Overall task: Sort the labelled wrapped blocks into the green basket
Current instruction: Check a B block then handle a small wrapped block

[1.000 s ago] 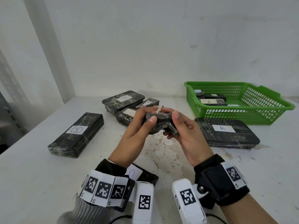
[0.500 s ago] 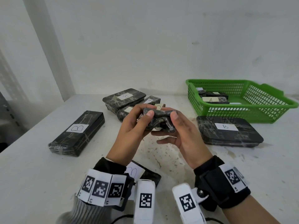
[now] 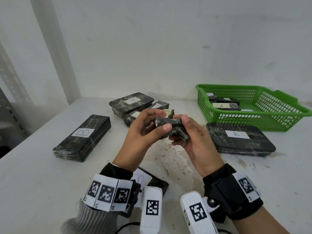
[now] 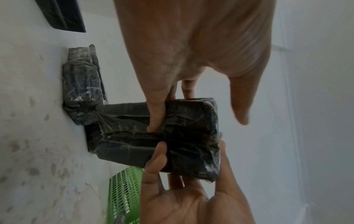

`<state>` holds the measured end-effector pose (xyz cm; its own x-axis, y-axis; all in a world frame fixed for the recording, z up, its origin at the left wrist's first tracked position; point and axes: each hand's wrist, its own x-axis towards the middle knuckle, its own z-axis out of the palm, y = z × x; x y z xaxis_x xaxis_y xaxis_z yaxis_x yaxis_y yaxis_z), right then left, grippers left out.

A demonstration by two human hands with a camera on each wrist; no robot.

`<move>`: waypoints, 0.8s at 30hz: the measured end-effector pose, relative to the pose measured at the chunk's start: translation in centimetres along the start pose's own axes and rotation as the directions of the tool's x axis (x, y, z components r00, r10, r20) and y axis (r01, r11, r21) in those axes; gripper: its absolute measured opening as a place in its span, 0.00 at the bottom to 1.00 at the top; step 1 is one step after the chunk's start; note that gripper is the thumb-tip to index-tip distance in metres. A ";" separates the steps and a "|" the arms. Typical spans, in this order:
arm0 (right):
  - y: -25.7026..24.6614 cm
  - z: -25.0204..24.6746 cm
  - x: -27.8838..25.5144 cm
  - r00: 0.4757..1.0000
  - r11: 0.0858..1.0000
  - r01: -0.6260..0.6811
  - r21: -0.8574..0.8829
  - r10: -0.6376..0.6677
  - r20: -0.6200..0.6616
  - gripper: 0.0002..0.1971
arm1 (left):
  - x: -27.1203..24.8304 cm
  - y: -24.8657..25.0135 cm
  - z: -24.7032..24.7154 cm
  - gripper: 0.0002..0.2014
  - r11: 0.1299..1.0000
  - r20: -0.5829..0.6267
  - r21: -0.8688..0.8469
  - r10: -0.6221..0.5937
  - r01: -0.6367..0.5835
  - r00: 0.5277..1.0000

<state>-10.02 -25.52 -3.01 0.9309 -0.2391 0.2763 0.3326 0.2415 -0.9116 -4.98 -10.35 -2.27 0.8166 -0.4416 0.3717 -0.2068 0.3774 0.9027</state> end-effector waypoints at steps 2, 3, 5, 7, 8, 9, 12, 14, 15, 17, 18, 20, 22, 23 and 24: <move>0.1 0.0 0.0 1.000 1.000 -0.017 -0.019 0.017 -0.016 0.21 | 0.0 -0.2 0.0 0.19 1.000 -0.025 0.024 0.003 -0.002 1.000; 0.2 0.0 0.0 1.000 1.000 -0.017 -0.024 0.017 -0.018 0.22 | 0.0 -0.3 0.1 0.17 0.999 -0.035 0.032 0.003 -0.002 0.999; 0.3 0.0 0.0 1.000 0.999 -0.006 -0.034 0.006 -0.008 0.30 | 0.1 -0.4 0.2 0.14 1.000 -0.045 0.027 -0.001 0.002 0.999; 0.2 0.1 0.0 1.000 0.999 -0.006 -0.051 0.006 -0.005 0.32 | 0.1 -0.4 0.2 0.13 1.000 -0.044 0.005 -0.003 0.003 0.999; 0.1 0.0 0.0 1.000 0.998 -0.004 -0.068 0.004 -0.009 0.30 | 0.1 -0.3 0.1 0.13 1.000 -0.041 -0.001 -0.003 0.003 0.999; 0.1 0.0 0.0 1.000 0.996 -0.002 -0.088 0.000 -0.018 0.28 | 0.1 -0.3 0.0 0.14 1.000 -0.033 0.001 -0.003 0.003 0.999; 0.1 0.1 -0.2 0.999 0.993 -0.004 -0.117 -0.001 -0.041 0.26 | 0.0 -0.3 -0.1 0.15 0.999 -0.029 0.036 -0.007 0.008 1.000; 0.1 0.2 -0.3 0.999 0.993 -0.018 -0.117 0.013 -0.050 0.26 | 0.1 -0.4 -0.1 0.14 0.999 -0.038 0.052 0.000 0.002 0.999; 0.1 0.2 -0.3 0.999 0.993 -0.023 -0.116 0.018 -0.049 0.26 | 0.1 -0.5 0.0 0.15 0.999 -0.041 0.052 0.001 0.001 0.999; 0.1 0.1 -0.2 0.999 0.993 -0.024 -0.113 0.019 -0.044 0.27 | 0.1 -0.6 0.0 0.16 0.999 -0.047 0.044 0.006 -0.004 0.999; 0.1 0.1 -0.2 0.999 0.993 -0.024 -0.116 0.020 -0.040 0.28 | 0.1 -0.6 0.0 0.17 0.999 -0.050 0.036 0.006 -0.004 0.999; 0.0 0.1 -0.2 0.999 0.993 -0.017 -0.119 0.013 -0.039 0.26 | 0.1 -0.6 -0.1 0.18 1.000 -0.051 0.015 0.000 0.001 0.999; -0.1 0.2 -0.3 0.999 0.991 -0.007 -0.131 0.001 -0.042 0.24 | 0.1 -0.5 -0.3 0.17 1.000 -0.038 -0.009 -0.014 0.014 0.999; -0.2 0.2 -0.4 0.999 0.990 -0.003 -0.138 -0.003 -0.044 0.24 | 0.1 -0.5 -0.4 0.16 1.000 -0.028 -0.007 -0.014 0.014 1.000; -0.1 0.3 -0.4 0.999 0.990 -0.003 -0.143 -0.004 -0.044 0.25 | 0.2 -0.5 -0.5 0.15 1.000 -0.023 0.005 -0.011 0.011 1.000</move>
<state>-10.38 -25.22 -2.94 0.9220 -0.2815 0.2658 0.3050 0.1055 -0.9465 -4.47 -10.26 -2.80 0.8310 -0.4268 0.3569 -0.2005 0.3687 0.9077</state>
